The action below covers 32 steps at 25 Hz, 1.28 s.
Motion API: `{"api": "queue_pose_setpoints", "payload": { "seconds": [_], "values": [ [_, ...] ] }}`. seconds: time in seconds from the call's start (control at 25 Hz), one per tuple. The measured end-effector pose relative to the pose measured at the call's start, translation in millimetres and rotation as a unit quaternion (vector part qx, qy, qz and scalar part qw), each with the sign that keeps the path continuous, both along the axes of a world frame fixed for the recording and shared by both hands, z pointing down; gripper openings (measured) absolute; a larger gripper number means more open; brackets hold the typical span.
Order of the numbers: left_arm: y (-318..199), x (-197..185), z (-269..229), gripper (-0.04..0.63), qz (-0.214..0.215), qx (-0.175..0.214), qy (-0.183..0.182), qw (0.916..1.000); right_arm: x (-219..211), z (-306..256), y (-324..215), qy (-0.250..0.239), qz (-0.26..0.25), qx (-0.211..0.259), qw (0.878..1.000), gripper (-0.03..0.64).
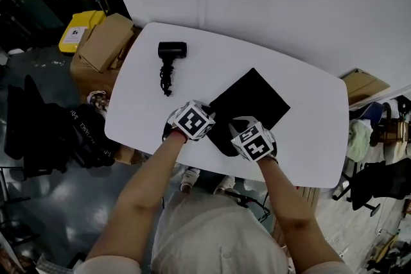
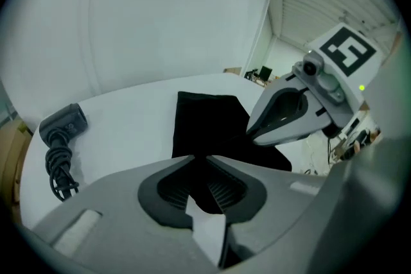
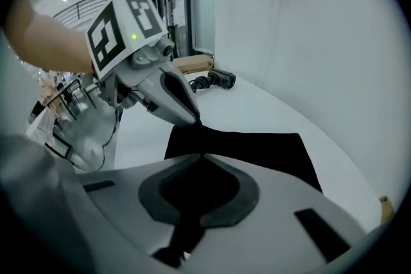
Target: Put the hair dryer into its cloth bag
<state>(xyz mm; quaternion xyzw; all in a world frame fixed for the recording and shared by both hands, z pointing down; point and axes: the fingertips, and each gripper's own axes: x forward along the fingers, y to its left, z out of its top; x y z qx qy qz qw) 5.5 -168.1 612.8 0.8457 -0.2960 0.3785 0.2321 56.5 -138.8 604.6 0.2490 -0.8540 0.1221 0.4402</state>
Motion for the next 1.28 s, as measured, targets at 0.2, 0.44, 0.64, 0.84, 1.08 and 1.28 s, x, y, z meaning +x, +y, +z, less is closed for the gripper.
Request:
{"api": "queue_pose_setpoints", "payload": {
  "seconds": [0.2,0.44,0.64,0.84,1.08,1.28],
  "values": [
    [-4.9,-14.6,-25.1,0.137,-0.072,-0.001,0.102,0.9921,4.6,-9.3,-18.1,-0.063,0.048,-0.079,0.994,0.023],
    [-4.5,-59.5,-50.5,0.137,-0.144,0.038,0.134,0.9796,9.9,-16.9,-30.5,-0.086,0.078,-0.109,0.987,0.023],
    [-10.8,-99.7,-44.8,0.124,-0.204,0.041,0.151,0.9664,7.7,-20.1,-32.6,-0.098,0.087,-0.113,0.985,0.023],
    [-24.5,-134.7,-36.4,0.05,-0.261,0.048,0.159,0.9508,1.1,-25.1,-34.3,-0.113,0.098,-0.112,0.982,0.023],
    [-38.5,-159.8,-39.6,0.029,-0.294,0.057,0.157,0.9412,-3.8,-26.6,-35.0,-0.12,0.102,-0.11,0.981,0.023],
    [-47.9,-169.4,-45.7,0.029,-0.301,0.064,0.154,0.9389,-5.1,-31.4,-38.8,-0.131,0.112,-0.108,0.979,0.023]
  ]
}}
